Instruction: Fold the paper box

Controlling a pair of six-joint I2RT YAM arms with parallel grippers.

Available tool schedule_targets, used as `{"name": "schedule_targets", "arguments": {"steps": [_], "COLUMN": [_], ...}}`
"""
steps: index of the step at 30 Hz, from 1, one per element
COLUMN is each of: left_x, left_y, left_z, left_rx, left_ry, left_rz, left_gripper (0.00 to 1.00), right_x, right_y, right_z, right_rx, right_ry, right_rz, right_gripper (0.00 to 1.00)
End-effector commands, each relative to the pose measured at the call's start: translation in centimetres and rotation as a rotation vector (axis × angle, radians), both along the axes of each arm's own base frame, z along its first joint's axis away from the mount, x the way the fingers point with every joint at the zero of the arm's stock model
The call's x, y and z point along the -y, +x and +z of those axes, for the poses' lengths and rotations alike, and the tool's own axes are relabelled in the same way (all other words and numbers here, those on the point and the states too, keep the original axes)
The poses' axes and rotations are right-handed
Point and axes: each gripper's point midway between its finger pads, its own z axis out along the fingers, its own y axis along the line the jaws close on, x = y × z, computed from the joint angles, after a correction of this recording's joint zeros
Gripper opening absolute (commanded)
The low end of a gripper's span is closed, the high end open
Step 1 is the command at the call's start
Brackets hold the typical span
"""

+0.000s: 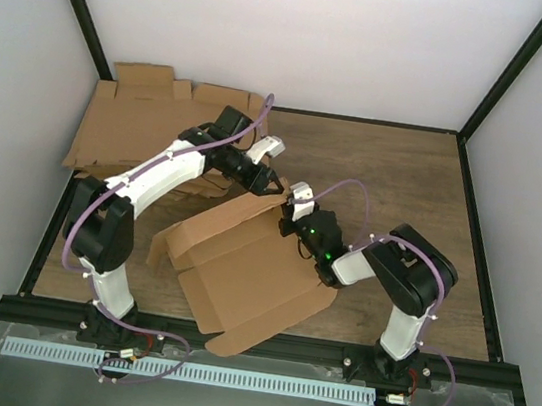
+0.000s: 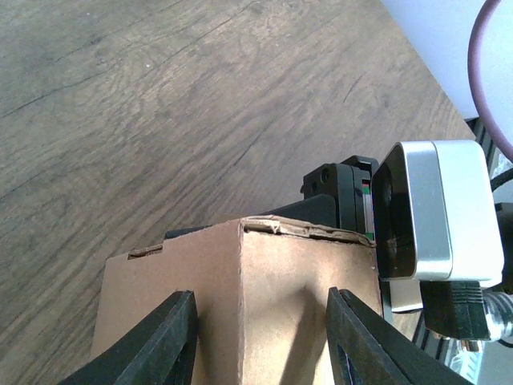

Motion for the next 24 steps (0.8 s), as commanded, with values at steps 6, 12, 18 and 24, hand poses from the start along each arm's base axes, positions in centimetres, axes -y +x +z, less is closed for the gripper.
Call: {"name": "schedule_targets", "arguments": {"steps": [6,12,18,24], "left_x": [0.5,0.7,0.4,0.0], "left_y": [-2.3,-2.5,-2.9,-2.8], "left_z": [-1.0,-0.9,-3.9,-4.5], "left_rx": [-0.117,-0.118,-0.151,-0.139], "left_ry": [-0.024,-0.043,-0.019,0.006], "left_rz": [-0.062,-0.071,-0.064,-0.047], "left_gripper": [0.47,0.48,0.48,0.47], "right_x": [2.3,3.1,3.0,3.3], "right_y": [-0.3,-0.7,-1.4,-2.2], "right_z": [2.3,1.7,-0.3,-1.8], "right_rx": [0.025,-0.002,-0.066,-0.116], "right_ry": [-0.06,-0.126,-0.093,-0.057], "right_rz": [-0.087,-0.102,-0.078,-0.069], "right_gripper": [0.02,0.13,0.16,0.34]}}
